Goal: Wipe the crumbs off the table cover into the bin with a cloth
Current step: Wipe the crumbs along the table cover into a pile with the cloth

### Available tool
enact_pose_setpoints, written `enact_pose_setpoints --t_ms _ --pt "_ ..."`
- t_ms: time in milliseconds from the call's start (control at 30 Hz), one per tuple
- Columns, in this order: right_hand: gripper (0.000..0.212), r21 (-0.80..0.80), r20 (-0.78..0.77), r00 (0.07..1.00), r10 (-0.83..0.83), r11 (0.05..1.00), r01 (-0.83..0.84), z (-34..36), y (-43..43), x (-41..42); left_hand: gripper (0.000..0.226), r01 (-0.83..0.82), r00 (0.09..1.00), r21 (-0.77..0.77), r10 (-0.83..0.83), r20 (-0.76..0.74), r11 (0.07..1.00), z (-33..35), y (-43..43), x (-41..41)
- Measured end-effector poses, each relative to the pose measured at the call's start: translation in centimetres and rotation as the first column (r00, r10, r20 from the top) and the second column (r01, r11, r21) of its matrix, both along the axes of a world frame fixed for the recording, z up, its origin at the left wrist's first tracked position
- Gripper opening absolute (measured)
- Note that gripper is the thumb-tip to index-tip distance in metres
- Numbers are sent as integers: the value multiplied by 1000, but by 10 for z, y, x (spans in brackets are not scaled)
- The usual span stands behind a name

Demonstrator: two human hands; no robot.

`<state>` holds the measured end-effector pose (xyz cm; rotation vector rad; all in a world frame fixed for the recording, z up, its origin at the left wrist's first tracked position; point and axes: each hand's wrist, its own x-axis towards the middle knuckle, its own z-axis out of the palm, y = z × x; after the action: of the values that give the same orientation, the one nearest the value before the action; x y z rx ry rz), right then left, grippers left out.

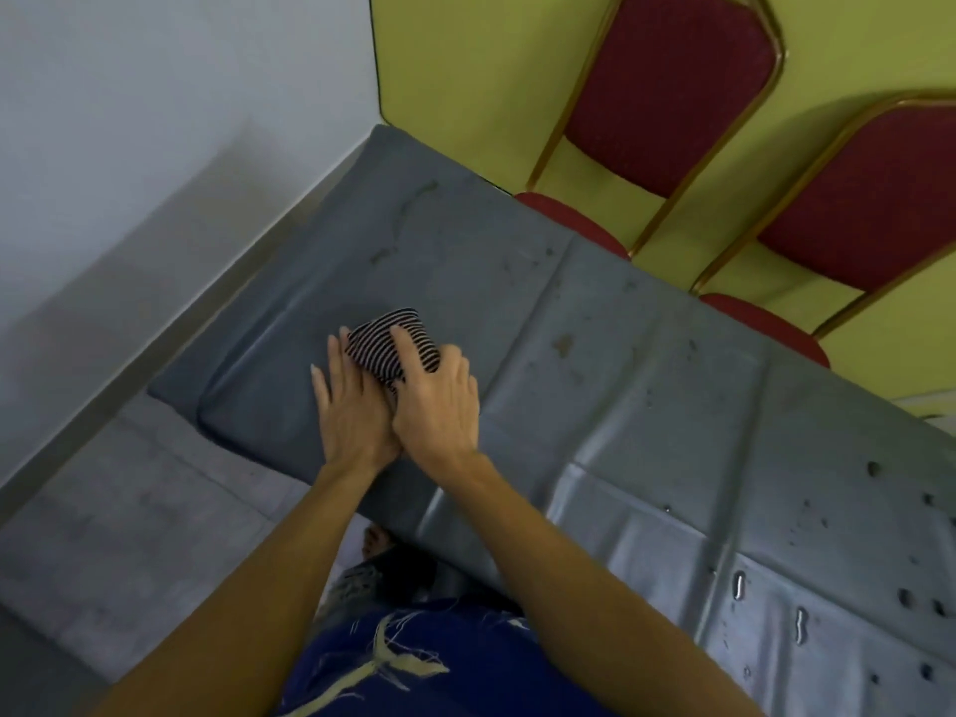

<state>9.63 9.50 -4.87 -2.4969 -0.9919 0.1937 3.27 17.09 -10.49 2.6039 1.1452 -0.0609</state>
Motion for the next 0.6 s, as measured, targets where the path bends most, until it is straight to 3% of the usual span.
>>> enact_pose_setpoints --t_ms 100,200,300,367,500,600 --pt "60 -19 -29 992 -120 993 120 -8 -34 37 63 -50 998 36 48 41 998 -1 -1 0" --pt "60 -46 -24 935 -355 934 354 -14 -82 84 62 -51 998 23 50 36 998 -1 -1 3" --pt "58 -9 -190 838 -512 854 520 -7 -110 111 63 -62 998 -6 62 29 998 2 0 4" --pt "58 59 -278 829 -486 852 520 5 -104 108 63 -98 992 -24 99 83 995 8 3 8" --pt "60 278 -252 918 -305 886 371 25 -43 71 57 -42 981 4 41 190 999 19 31 25" --pt "62 227 -138 979 -148 958 176 17 12 46 55 40 979 9 -41 198 999 15 65 37"
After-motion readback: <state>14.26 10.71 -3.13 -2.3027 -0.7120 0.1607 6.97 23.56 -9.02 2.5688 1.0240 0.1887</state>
